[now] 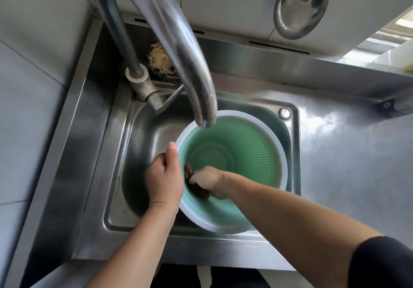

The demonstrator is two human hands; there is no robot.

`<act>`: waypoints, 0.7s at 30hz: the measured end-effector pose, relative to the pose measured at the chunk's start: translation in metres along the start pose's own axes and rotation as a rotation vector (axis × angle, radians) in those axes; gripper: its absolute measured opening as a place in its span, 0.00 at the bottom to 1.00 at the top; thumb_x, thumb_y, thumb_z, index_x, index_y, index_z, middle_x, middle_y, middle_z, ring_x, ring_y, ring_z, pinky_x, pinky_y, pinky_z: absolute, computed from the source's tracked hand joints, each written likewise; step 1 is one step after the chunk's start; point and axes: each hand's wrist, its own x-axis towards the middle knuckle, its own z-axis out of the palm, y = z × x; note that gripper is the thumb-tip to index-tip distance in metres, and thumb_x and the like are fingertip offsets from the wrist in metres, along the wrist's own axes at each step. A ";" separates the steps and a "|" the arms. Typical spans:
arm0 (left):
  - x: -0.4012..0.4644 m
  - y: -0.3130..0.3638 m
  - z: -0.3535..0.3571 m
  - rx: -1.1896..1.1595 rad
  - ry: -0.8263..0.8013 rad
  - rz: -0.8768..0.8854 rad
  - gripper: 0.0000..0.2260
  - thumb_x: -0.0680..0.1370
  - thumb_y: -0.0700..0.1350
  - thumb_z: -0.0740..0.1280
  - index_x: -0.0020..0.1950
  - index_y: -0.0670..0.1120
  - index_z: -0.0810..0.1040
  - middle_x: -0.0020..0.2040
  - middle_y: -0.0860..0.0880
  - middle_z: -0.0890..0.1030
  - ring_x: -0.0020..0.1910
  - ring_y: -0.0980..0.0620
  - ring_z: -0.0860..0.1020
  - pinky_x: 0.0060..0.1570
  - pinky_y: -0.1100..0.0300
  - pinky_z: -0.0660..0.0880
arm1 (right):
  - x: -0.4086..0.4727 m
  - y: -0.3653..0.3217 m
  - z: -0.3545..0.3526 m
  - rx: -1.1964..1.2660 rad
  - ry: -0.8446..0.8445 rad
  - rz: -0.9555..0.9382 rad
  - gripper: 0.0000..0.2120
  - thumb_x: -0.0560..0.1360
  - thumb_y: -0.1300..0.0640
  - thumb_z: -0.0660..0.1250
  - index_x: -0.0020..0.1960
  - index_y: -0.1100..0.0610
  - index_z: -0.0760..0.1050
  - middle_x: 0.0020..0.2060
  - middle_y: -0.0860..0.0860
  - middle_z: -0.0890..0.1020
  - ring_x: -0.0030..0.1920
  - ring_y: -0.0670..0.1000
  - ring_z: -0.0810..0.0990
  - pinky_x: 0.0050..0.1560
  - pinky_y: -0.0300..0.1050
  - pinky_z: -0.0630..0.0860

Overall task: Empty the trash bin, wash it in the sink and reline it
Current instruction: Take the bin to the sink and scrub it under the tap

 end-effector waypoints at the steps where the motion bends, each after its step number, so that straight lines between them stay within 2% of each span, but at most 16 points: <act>1: 0.002 0.000 0.000 -0.020 0.003 -0.030 0.22 0.80 0.62 0.61 0.37 0.49 0.81 0.36 0.49 0.84 0.40 0.49 0.82 0.43 0.51 0.79 | 0.004 -0.005 0.003 0.139 0.030 -0.031 0.11 0.74 0.62 0.61 0.33 0.56 0.73 0.26 0.53 0.70 0.26 0.52 0.67 0.29 0.43 0.61; 4: 0.006 0.004 0.001 -0.057 0.011 -0.096 0.19 0.79 0.63 0.61 0.37 0.56 0.84 0.39 0.54 0.86 0.45 0.52 0.83 0.49 0.51 0.80 | 0.017 -0.025 0.010 0.590 0.108 -0.079 0.09 0.77 0.61 0.62 0.37 0.57 0.73 0.26 0.52 0.74 0.25 0.51 0.72 0.27 0.41 0.65; 7: 0.004 0.008 0.004 -0.067 0.011 -0.116 0.15 0.77 0.65 0.60 0.36 0.67 0.82 0.38 0.62 0.85 0.43 0.56 0.82 0.45 0.55 0.78 | 0.025 -0.051 0.007 1.058 0.221 -0.102 0.07 0.77 0.60 0.63 0.41 0.57 0.77 0.29 0.51 0.80 0.29 0.50 0.78 0.28 0.40 0.72; 10: 0.004 0.008 0.004 -0.061 0.025 -0.104 0.15 0.76 0.66 0.59 0.37 0.65 0.82 0.36 0.61 0.84 0.40 0.56 0.81 0.40 0.58 0.74 | 0.030 -0.065 -0.008 1.369 0.414 -0.103 0.06 0.74 0.60 0.63 0.41 0.57 0.77 0.25 0.50 0.80 0.24 0.49 0.78 0.27 0.39 0.75; 11: 0.005 0.007 0.003 -0.058 0.029 -0.098 0.16 0.76 0.67 0.59 0.37 0.64 0.82 0.35 0.59 0.84 0.38 0.55 0.80 0.39 0.58 0.74 | 0.032 -0.064 -0.013 1.398 0.468 -0.091 0.06 0.74 0.60 0.62 0.42 0.57 0.78 0.27 0.51 0.82 0.26 0.50 0.79 0.29 0.40 0.77; 12: 0.005 0.006 0.003 -0.056 0.029 -0.093 0.17 0.76 0.67 0.60 0.37 0.61 0.82 0.33 0.57 0.83 0.37 0.54 0.80 0.38 0.57 0.75 | 0.034 -0.062 -0.019 1.249 0.565 -0.041 0.10 0.76 0.58 0.58 0.47 0.57 0.79 0.34 0.52 0.84 0.32 0.51 0.82 0.35 0.43 0.81; 13: 0.005 0.005 0.003 -0.055 0.029 -0.090 0.18 0.76 0.66 0.60 0.37 0.58 0.81 0.32 0.54 0.83 0.36 0.53 0.79 0.38 0.56 0.75 | 0.036 -0.057 -0.024 0.986 0.644 0.023 0.19 0.79 0.54 0.51 0.58 0.60 0.77 0.45 0.53 0.84 0.42 0.51 0.84 0.45 0.45 0.82; 14: 0.005 0.004 0.003 -0.058 0.027 -0.089 0.18 0.76 0.66 0.60 0.38 0.56 0.81 0.32 0.52 0.82 0.36 0.52 0.78 0.39 0.55 0.76 | 0.036 -0.050 -0.028 0.824 0.689 0.082 0.29 0.79 0.48 0.41 0.71 0.62 0.67 0.57 0.51 0.80 0.54 0.49 0.81 0.55 0.43 0.79; 15: 0.005 0.002 0.004 -0.060 0.023 -0.089 0.19 0.77 0.65 0.61 0.39 0.55 0.81 0.32 0.49 0.81 0.36 0.51 0.78 0.40 0.53 0.76 | 0.042 -0.042 -0.031 0.603 0.729 0.096 0.33 0.78 0.44 0.37 0.76 0.60 0.57 0.63 0.50 0.74 0.61 0.48 0.77 0.60 0.41 0.76; 16: 0.005 0.001 0.004 -0.060 0.014 -0.090 0.19 0.77 0.65 0.61 0.39 0.53 0.80 0.33 0.45 0.81 0.36 0.50 0.77 0.40 0.53 0.77 | 0.050 -0.033 -0.036 0.422 0.814 0.140 0.30 0.80 0.45 0.42 0.76 0.60 0.55 0.66 0.51 0.71 0.65 0.50 0.74 0.62 0.42 0.73; 17: 0.005 0.001 0.005 -0.056 0.000 -0.089 0.19 0.78 0.65 0.61 0.40 0.52 0.80 0.35 0.42 0.81 0.36 0.50 0.77 0.40 0.52 0.77 | 0.057 -0.026 -0.038 0.242 0.868 0.174 0.27 0.81 0.48 0.51 0.75 0.61 0.57 0.68 0.55 0.69 0.67 0.53 0.72 0.64 0.45 0.70; 18: 0.005 -0.001 0.005 -0.045 -0.015 -0.087 0.20 0.78 0.65 0.61 0.40 0.51 0.79 0.36 0.41 0.81 0.35 0.50 0.76 0.40 0.51 0.77 | 0.061 -0.024 -0.038 0.254 0.892 0.224 0.24 0.81 0.51 0.55 0.74 0.62 0.60 0.69 0.58 0.69 0.66 0.55 0.71 0.64 0.46 0.70; 20: 0.006 -0.004 0.006 -0.016 -0.034 -0.073 0.19 0.80 0.63 0.61 0.39 0.51 0.79 0.33 0.44 0.80 0.33 0.51 0.75 0.40 0.51 0.76 | 0.070 -0.023 -0.032 0.478 0.851 0.189 0.20 0.82 0.55 0.55 0.70 0.64 0.64 0.68 0.61 0.70 0.60 0.54 0.74 0.62 0.45 0.71; 21: 0.006 -0.006 0.006 -0.004 -0.040 -0.067 0.19 0.80 0.62 0.61 0.39 0.52 0.79 0.31 0.47 0.79 0.33 0.51 0.74 0.39 0.52 0.74 | 0.076 -0.024 -0.030 0.472 0.910 0.171 0.20 0.82 0.56 0.55 0.68 0.66 0.66 0.66 0.62 0.71 0.61 0.56 0.74 0.62 0.47 0.70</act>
